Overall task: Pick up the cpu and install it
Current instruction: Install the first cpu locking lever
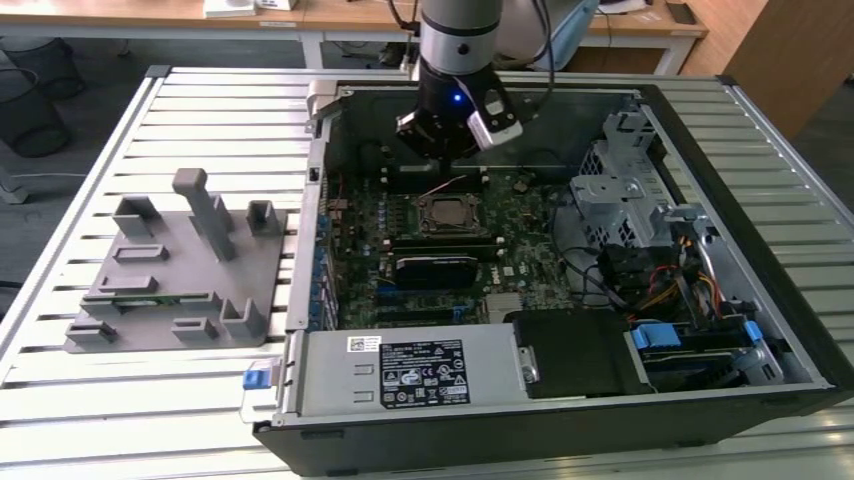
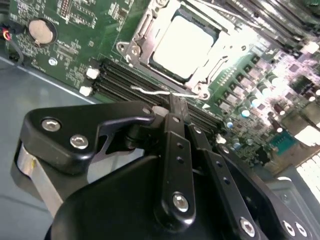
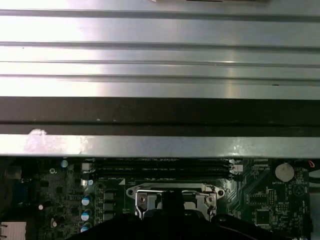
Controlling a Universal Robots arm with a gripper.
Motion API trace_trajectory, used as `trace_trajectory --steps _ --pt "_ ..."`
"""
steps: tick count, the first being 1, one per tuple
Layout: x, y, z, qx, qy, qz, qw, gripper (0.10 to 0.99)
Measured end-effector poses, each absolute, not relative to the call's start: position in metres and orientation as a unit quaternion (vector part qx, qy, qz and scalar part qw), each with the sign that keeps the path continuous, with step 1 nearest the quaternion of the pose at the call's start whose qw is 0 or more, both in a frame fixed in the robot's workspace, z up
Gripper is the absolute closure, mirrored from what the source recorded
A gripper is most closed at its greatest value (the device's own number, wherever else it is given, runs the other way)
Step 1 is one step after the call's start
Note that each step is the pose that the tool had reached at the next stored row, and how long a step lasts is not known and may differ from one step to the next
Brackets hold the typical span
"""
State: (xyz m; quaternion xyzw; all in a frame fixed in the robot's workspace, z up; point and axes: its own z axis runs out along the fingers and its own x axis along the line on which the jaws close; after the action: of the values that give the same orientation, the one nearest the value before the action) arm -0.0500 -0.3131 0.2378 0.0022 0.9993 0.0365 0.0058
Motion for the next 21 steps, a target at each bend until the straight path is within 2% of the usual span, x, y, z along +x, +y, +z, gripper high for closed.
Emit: trace_trajectory --steps 21 --pt "-0.041 -0.304 0.222 -0.017 0.999 0.036 0.005 0.98"
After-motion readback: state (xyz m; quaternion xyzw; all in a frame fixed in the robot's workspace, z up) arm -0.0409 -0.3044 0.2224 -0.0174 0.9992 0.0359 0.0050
